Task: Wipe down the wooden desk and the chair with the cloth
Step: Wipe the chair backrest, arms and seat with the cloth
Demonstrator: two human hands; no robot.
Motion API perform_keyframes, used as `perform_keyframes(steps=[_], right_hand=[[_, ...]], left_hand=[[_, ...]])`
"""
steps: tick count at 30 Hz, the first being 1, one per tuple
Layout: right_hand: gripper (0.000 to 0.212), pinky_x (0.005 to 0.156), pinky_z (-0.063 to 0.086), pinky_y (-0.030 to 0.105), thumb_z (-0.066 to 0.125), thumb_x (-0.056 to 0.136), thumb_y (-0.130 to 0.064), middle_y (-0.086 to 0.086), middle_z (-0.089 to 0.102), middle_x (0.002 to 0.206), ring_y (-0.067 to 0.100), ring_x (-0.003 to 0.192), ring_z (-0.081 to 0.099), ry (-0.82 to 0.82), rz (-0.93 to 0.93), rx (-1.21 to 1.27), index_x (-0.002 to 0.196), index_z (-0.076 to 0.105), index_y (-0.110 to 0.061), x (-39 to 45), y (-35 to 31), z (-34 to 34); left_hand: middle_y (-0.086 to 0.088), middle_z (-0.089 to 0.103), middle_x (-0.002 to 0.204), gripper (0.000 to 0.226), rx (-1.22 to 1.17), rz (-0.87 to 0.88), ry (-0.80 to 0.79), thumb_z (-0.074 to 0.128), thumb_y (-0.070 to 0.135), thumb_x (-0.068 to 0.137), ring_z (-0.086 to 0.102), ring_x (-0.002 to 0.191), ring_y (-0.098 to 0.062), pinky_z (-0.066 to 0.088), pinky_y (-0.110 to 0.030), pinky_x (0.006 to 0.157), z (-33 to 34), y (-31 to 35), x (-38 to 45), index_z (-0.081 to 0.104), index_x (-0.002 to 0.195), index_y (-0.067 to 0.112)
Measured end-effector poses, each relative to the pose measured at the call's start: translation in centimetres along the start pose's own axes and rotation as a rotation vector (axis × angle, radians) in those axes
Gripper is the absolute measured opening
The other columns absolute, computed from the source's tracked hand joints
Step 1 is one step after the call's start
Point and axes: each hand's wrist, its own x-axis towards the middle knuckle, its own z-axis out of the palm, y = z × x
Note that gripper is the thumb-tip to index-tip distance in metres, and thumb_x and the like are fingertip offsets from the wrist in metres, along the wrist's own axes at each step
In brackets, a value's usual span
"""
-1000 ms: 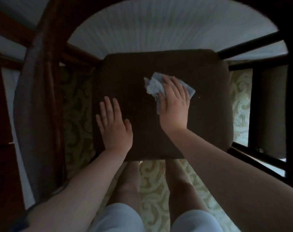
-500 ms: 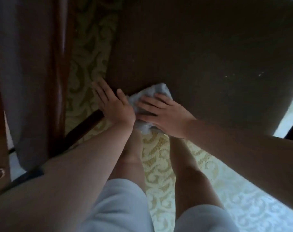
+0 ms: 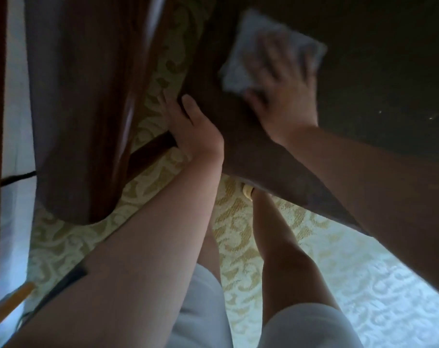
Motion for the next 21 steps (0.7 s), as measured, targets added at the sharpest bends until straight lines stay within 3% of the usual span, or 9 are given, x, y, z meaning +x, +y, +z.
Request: perform_keyframes(steps=[2,3,6,8,10,12,14,19,21], right_hand=[[0.054,0.117,0.003,0.053,0.042,0.097,-0.042,0.007,0.023,0.16,0.03,0.148,0.016,0.135,0.299,0.034,0.15,0.035,-0.03,-1.7,-1.1,-0.1],[0.054,0.116,0.005,0.055,0.044,0.096,-0.039,0.009,0.024,0.159,0.031,0.148,0.017,0.115,0.212,0.001,0.149,0.037,-0.028,-2.6,-2.5,0.2],[0.056,0.117,0.0,0.05,0.033,0.096,-0.043,0.005,0.022,0.161,0.026,0.149,0.012,-0.192,-0.469,-0.164,0.149,0.038,-0.026,-2.4,-4.4,0.8],[0.061,0.116,-0.006,0.042,0.021,0.095,-0.05,0.003,0.021,0.161,0.023,0.149,0.01,-0.231,-0.686,-0.256,0.149,0.037,-0.025,1.1,-3.0,-0.6],[0.06,0.115,-0.008,0.038,0.023,0.097,-0.052,0.001,0.015,0.162,0.023,0.15,0.007,-0.19,-0.465,-0.189,0.152,0.029,-0.027,3.4,-0.9,-1.2],[0.057,0.118,-0.003,0.043,0.03,0.1,-0.049,0.002,0.014,0.163,0.023,0.15,0.007,-0.004,-0.017,-0.073,0.154,0.022,-0.031,2.2,-1.4,-0.8],[0.058,0.118,0.003,0.049,0.037,0.099,-0.041,0.004,0.015,0.162,0.025,0.15,0.008,0.09,0.199,-0.021,0.154,0.023,-0.031,-0.3,-5.1,0.2],[0.058,0.118,-0.006,0.046,0.031,0.098,-0.043,-0.001,0.001,0.164,0.021,0.15,-0.005,-0.207,-0.398,-0.145,0.154,0.015,-0.037,1.9,-3.6,-1.3],[0.056,0.118,-0.005,0.044,0.032,0.099,-0.044,-0.001,0.01,0.163,0.021,0.15,0.004,-0.114,-0.296,-0.111,0.153,0.019,-0.037,3.4,-0.2,-2.0]], left_hand=[[-0.005,0.026,0.158,0.07,-0.045,-0.032,0.012,0.028,0.055,0.092,0.027,0.144,-0.02,0.026,-0.046,0.117,0.2,0.4,0.1,0.026,0.152,0.019],[-0.006,0.029,0.157,0.072,-0.062,-0.031,0.023,0.028,0.057,0.09,0.03,0.142,-0.021,0.027,-0.047,0.116,0.4,0.6,0.3,0.029,0.151,0.018],[-0.009,0.047,0.145,0.064,0.064,0.015,0.009,0.031,0.048,0.091,0.042,0.133,-0.024,0.026,-0.048,0.113,0.5,1.1,0.9,0.045,0.142,0.013],[-0.009,0.05,0.141,0.058,0.189,0.071,-0.022,0.03,0.047,0.094,0.043,0.131,-0.025,0.025,-0.048,0.112,0.6,1.3,1.5,0.049,0.138,0.013],[-0.007,0.034,0.155,0.056,0.292,0.08,-0.076,0.029,0.046,0.101,0.026,0.143,-0.023,0.011,-0.045,0.118,0.9,1.5,1.8,0.037,0.148,0.016],[0.0,0.018,0.161,0.052,0.367,0.066,-0.099,0.028,0.039,0.105,0.008,0.148,-0.017,-0.002,-0.039,0.117,1.0,1.7,1.5,0.025,0.153,0.02],[0.001,0.018,0.161,0.05,0.363,0.078,-0.099,0.027,0.037,0.105,0.01,0.148,-0.016,-0.001,-0.041,0.119,1.0,1.8,1.2,0.025,0.152,0.02],[-0.006,0.037,0.153,0.048,0.273,0.096,-0.029,0.033,0.035,0.103,0.031,0.141,-0.021,0.018,-0.041,0.115,0.7,2.2,1.3,0.041,0.146,0.015],[-0.006,0.029,0.157,0.049,0.324,0.072,-0.066,0.035,0.034,0.104,0.023,0.144,-0.021,0.01,-0.037,0.118,0.5,2.5,0.9,0.034,0.15,0.015]])
